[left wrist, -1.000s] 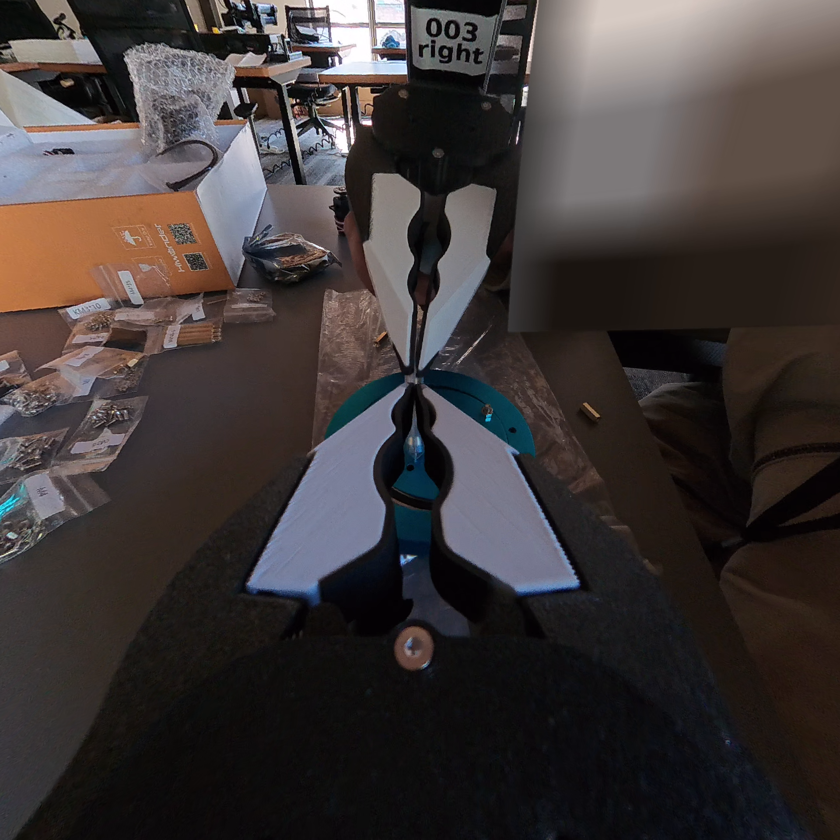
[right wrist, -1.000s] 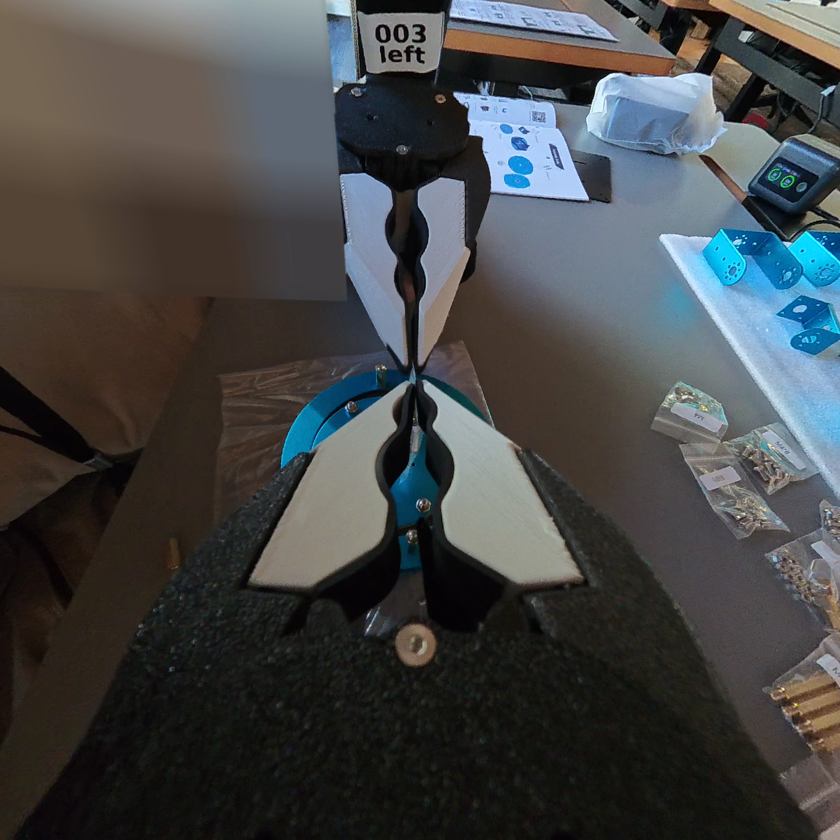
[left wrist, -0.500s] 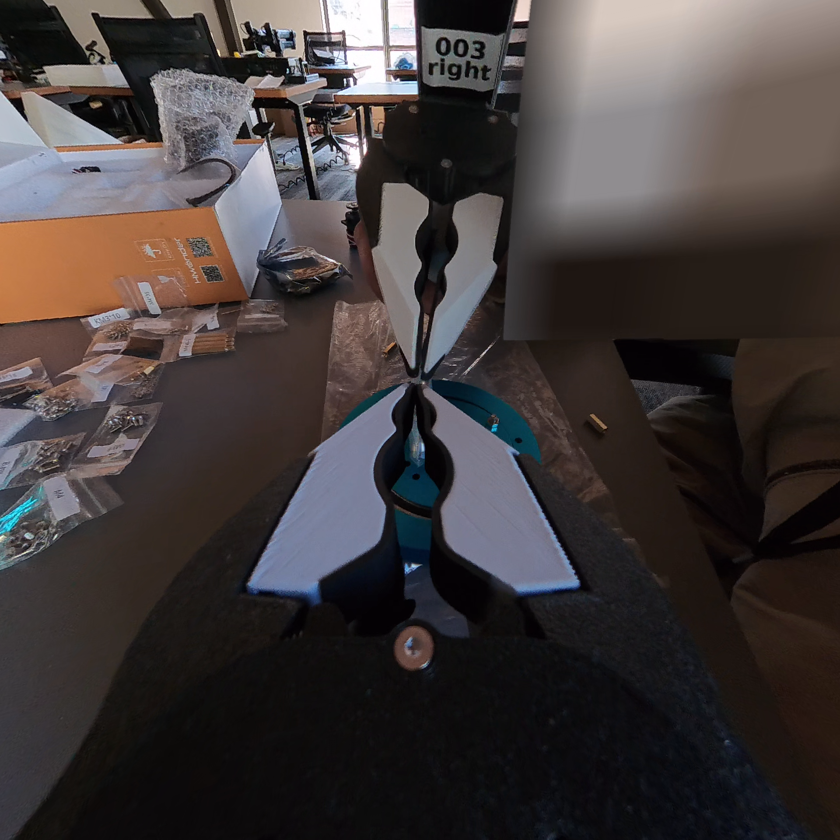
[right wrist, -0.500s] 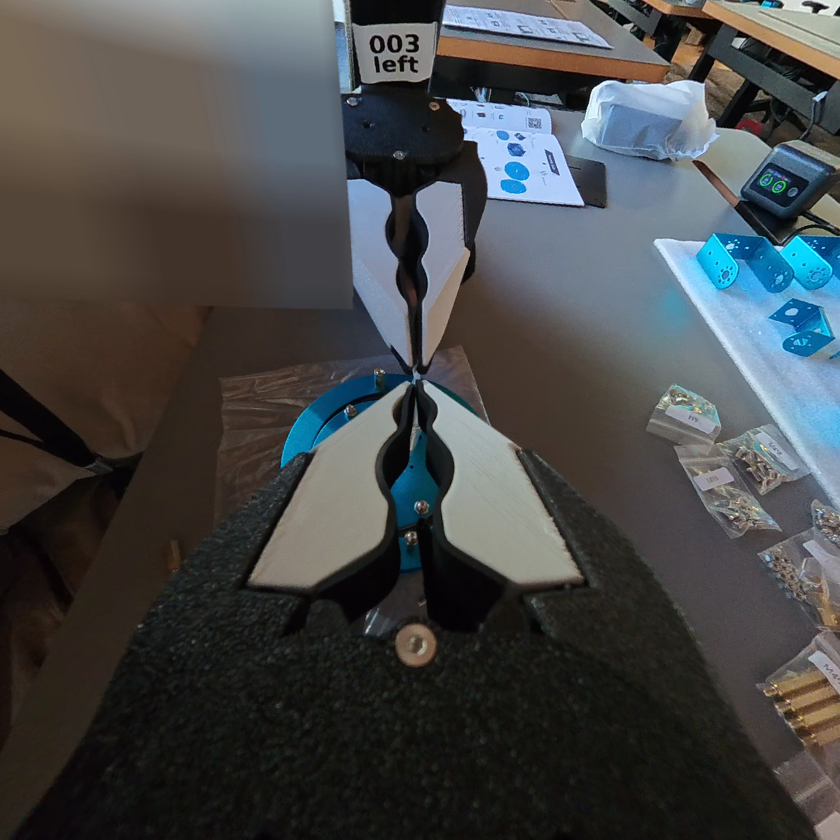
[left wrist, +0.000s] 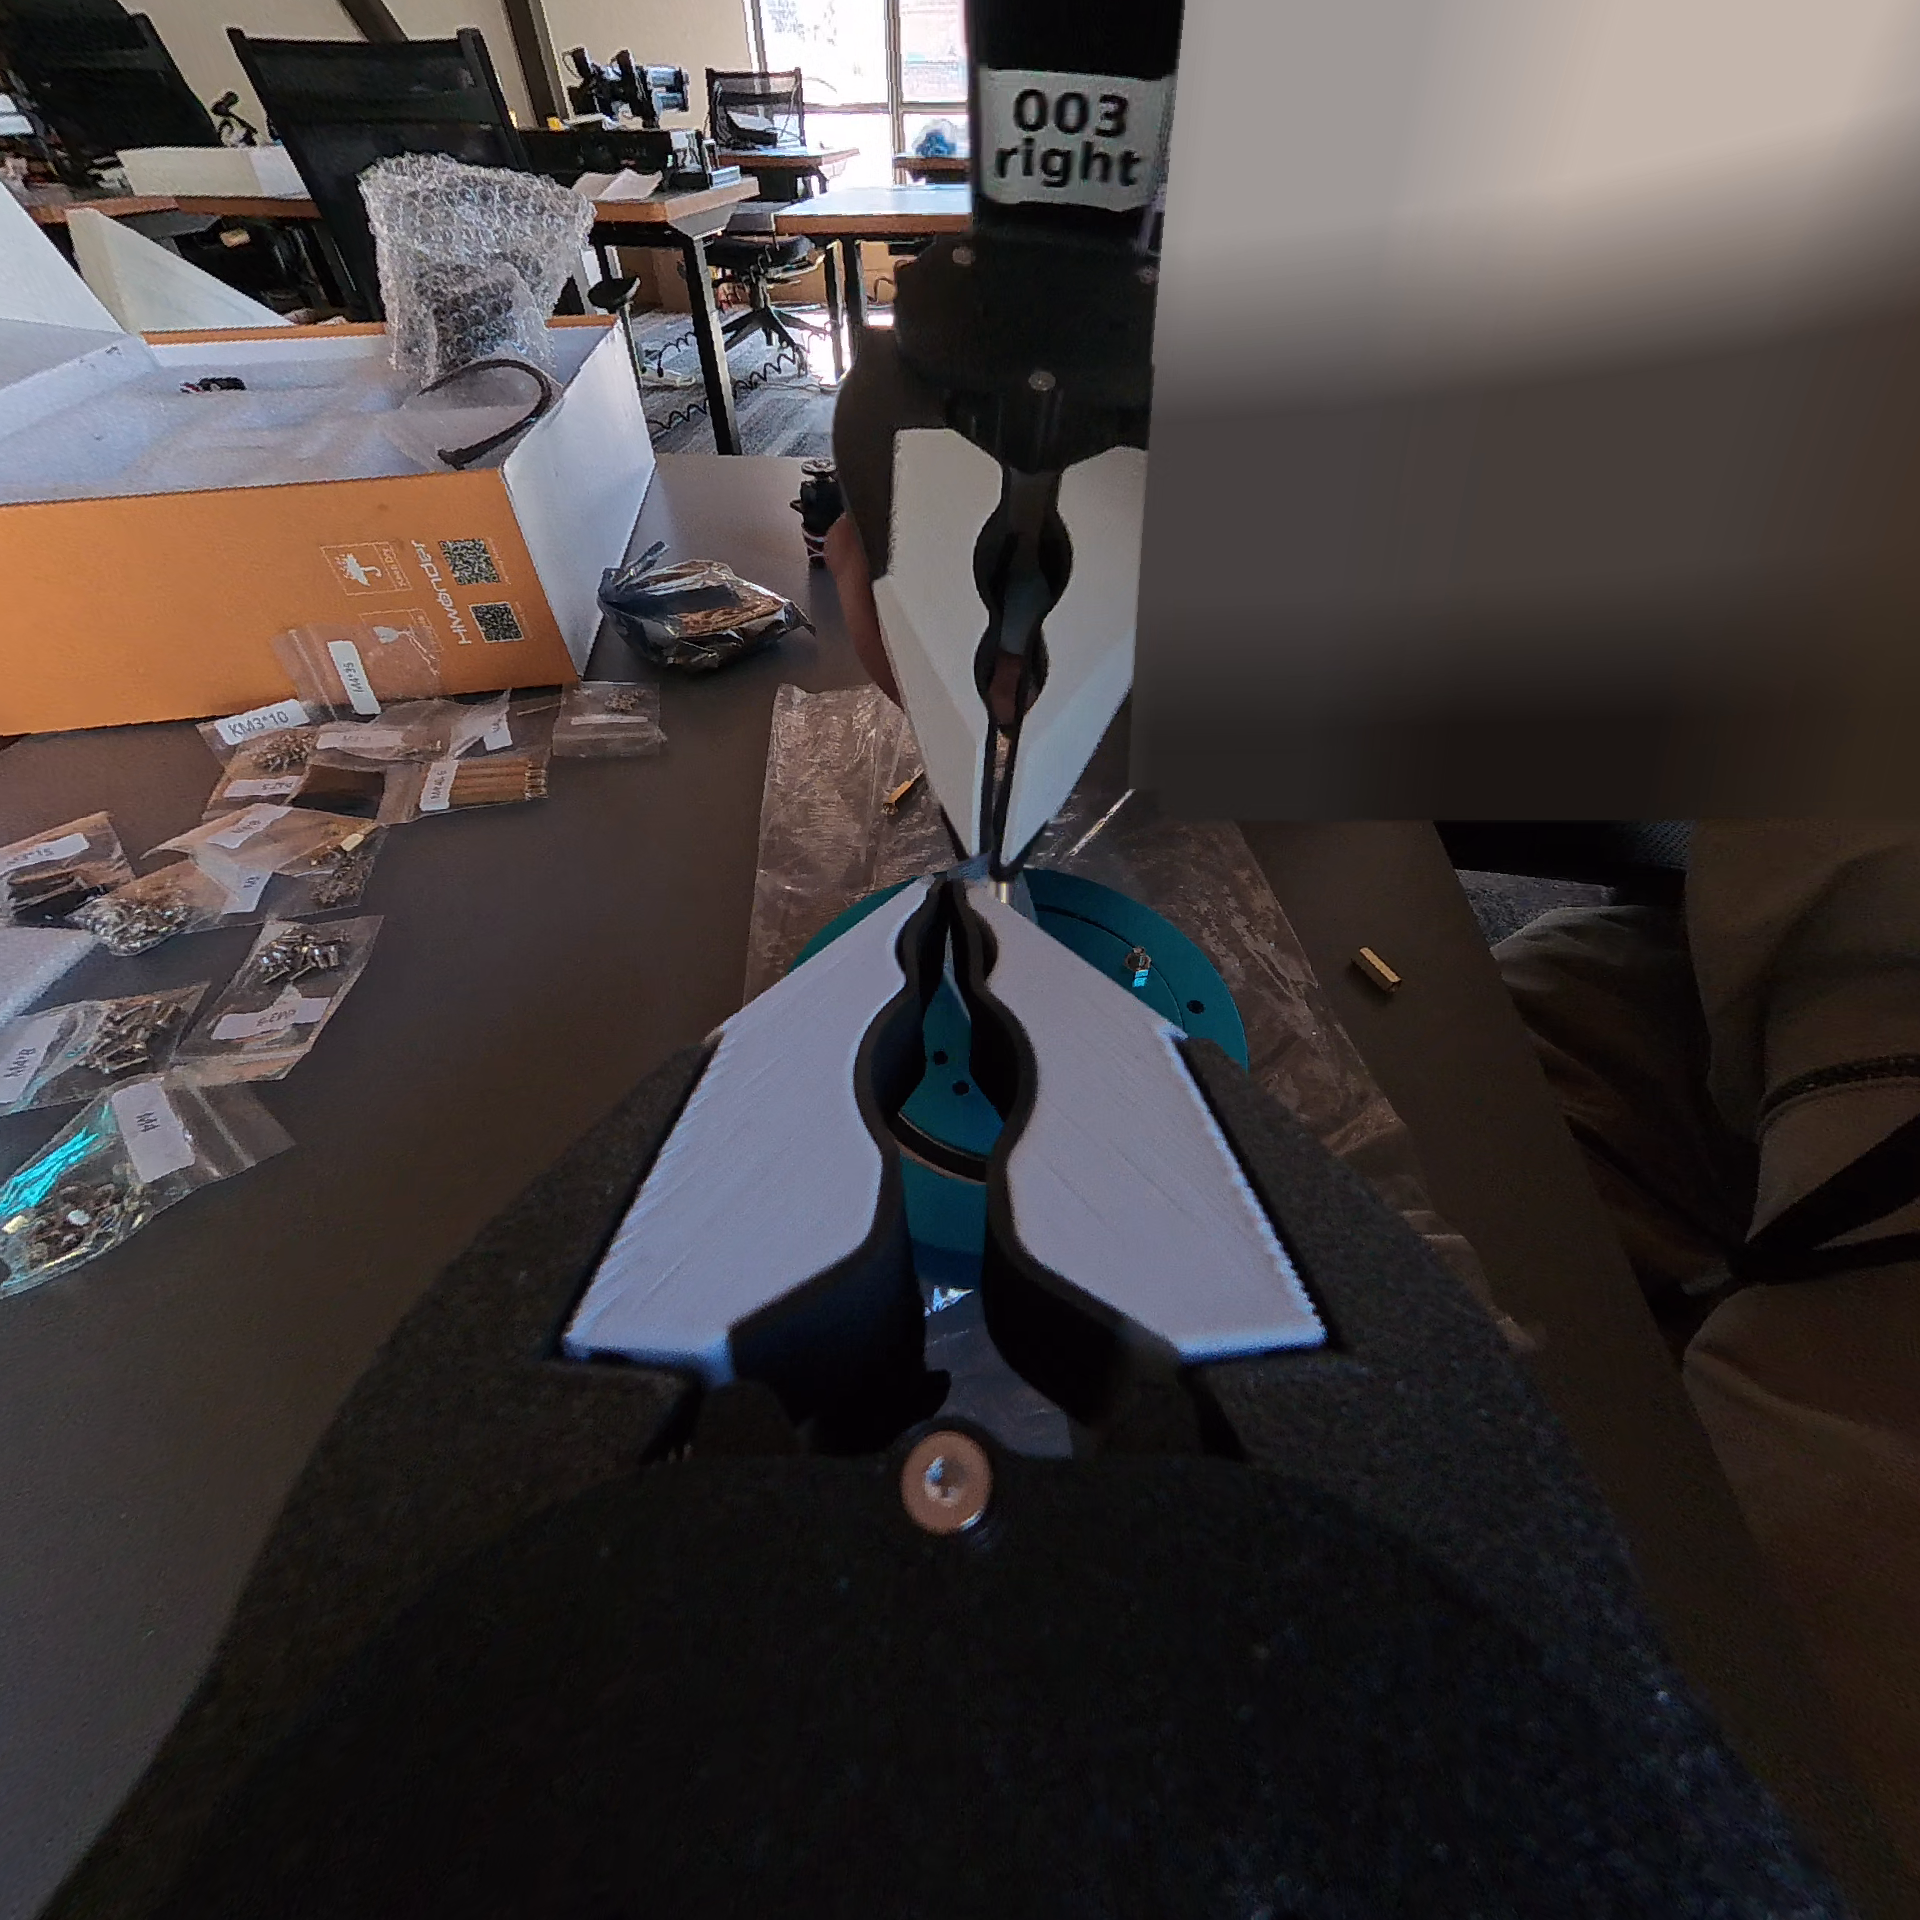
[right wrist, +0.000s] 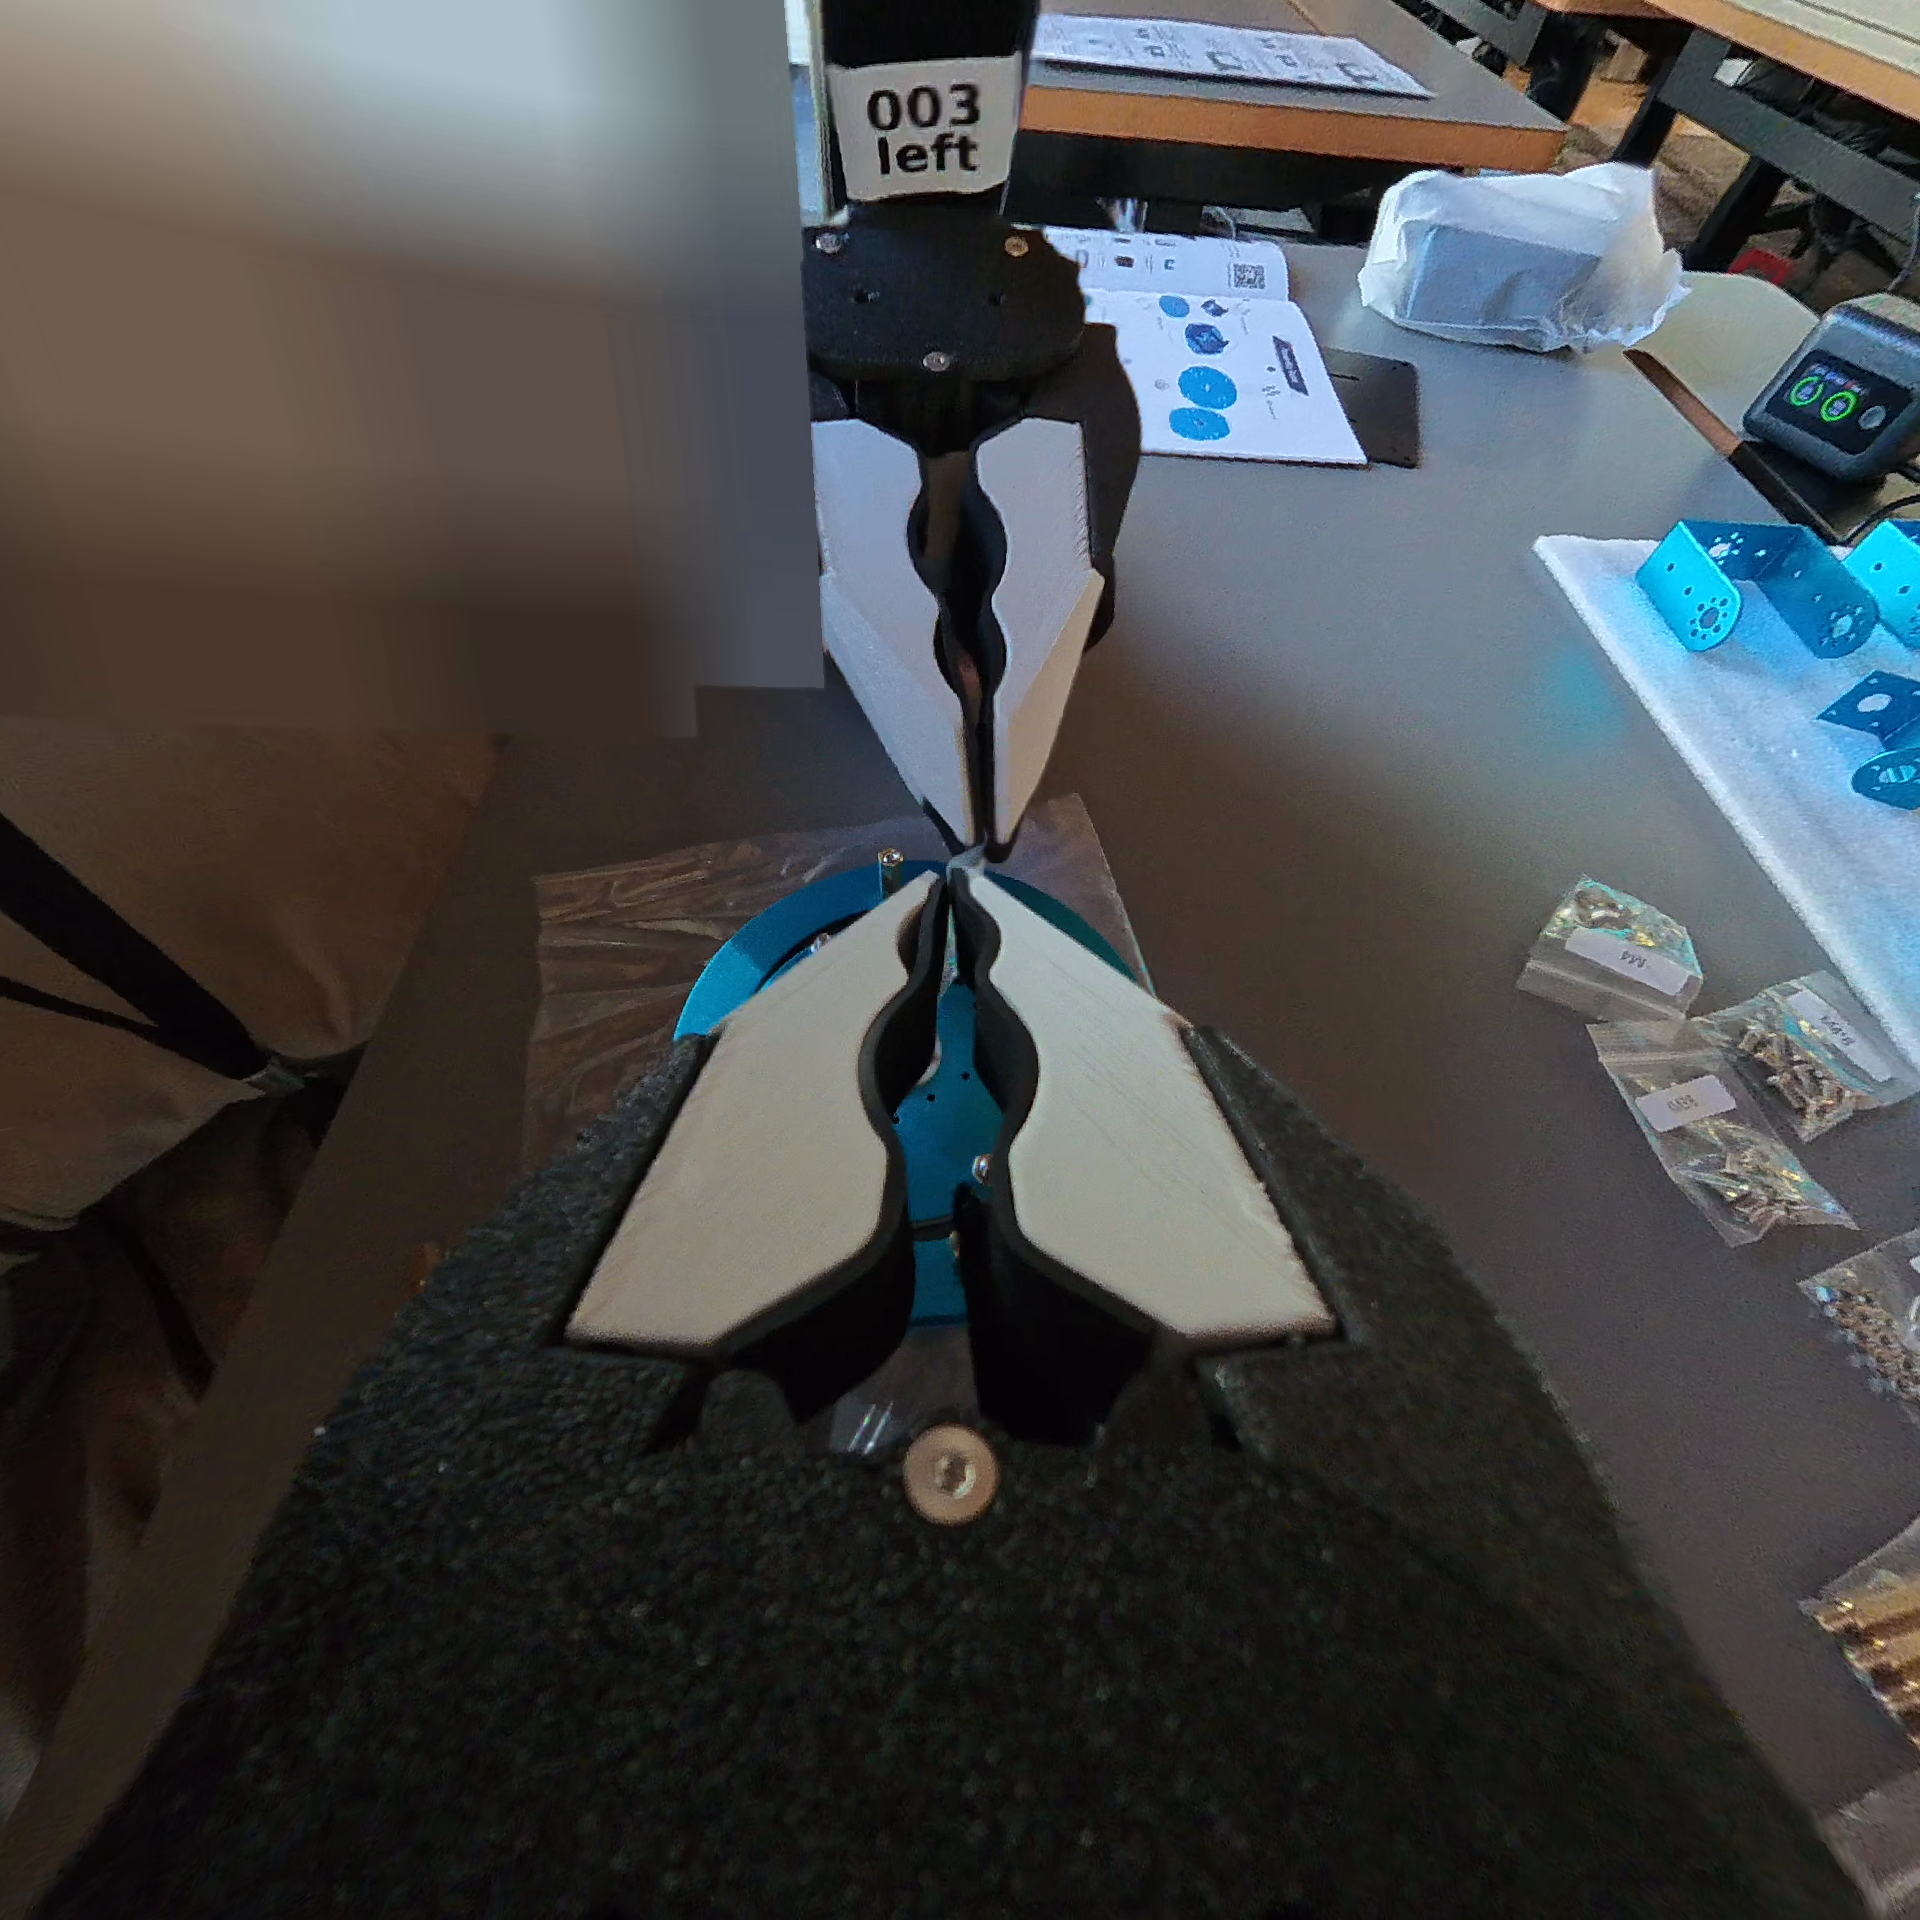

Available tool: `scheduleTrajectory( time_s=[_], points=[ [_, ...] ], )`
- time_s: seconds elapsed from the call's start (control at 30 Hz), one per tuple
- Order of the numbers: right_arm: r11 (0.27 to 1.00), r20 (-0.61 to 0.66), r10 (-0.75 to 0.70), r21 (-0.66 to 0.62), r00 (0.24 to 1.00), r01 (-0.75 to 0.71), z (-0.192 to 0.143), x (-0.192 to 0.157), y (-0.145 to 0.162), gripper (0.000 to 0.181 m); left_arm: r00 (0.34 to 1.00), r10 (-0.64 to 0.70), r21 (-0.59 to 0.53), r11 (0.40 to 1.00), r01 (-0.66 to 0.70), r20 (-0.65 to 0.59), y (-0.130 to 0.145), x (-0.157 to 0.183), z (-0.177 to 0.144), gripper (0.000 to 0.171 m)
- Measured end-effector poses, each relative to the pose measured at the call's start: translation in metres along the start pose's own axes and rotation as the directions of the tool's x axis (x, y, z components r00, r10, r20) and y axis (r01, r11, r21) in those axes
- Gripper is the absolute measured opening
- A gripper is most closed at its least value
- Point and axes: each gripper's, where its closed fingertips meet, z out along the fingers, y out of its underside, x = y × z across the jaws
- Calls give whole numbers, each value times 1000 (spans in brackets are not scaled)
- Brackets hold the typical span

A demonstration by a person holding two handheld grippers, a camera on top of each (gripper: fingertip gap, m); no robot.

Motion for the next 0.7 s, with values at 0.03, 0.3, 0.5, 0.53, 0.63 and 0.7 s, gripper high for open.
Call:
scheduleTrajectory(
  time_s=[0.03, 0.3, 0.5, 0.53, 0.63, 0.7],
  points=[
    [1000, 13, 27, 13, 1000, -27, -2, 1, -1, 0, 1000, 7, 4, 1000, -7, -3, -1, 1, 0, 0],
    [929, 208, 346, 63, 915, -365, -5, 7, -6, 15, 997, 78, 9, 997, -78, -10, -1, 7, 0, 0],
    [943, 177, 317, 48, 932, -330, 0, 5, -4, 14, 997, 71, 0, 997, -71, -13, 1, 7, 1, 0],
    [944, 167, 313, 49, 935, -325, 0, 6, -4, 14, 997, 69, -3, 998, -70, -15, 1, 7, 1, 0],
    [948, 152, 305, 46, 940, -315, 0, 8, -3, 12, 997, 70, -4, 998, -70, -17, 1, 8, 1, 0],
    [949, 155, 300, 47, 941, -310, 0, 7, -3, 12, 998, 69, -6, 998, -69, -13, 2, 7, 1, 0]
  ],
)
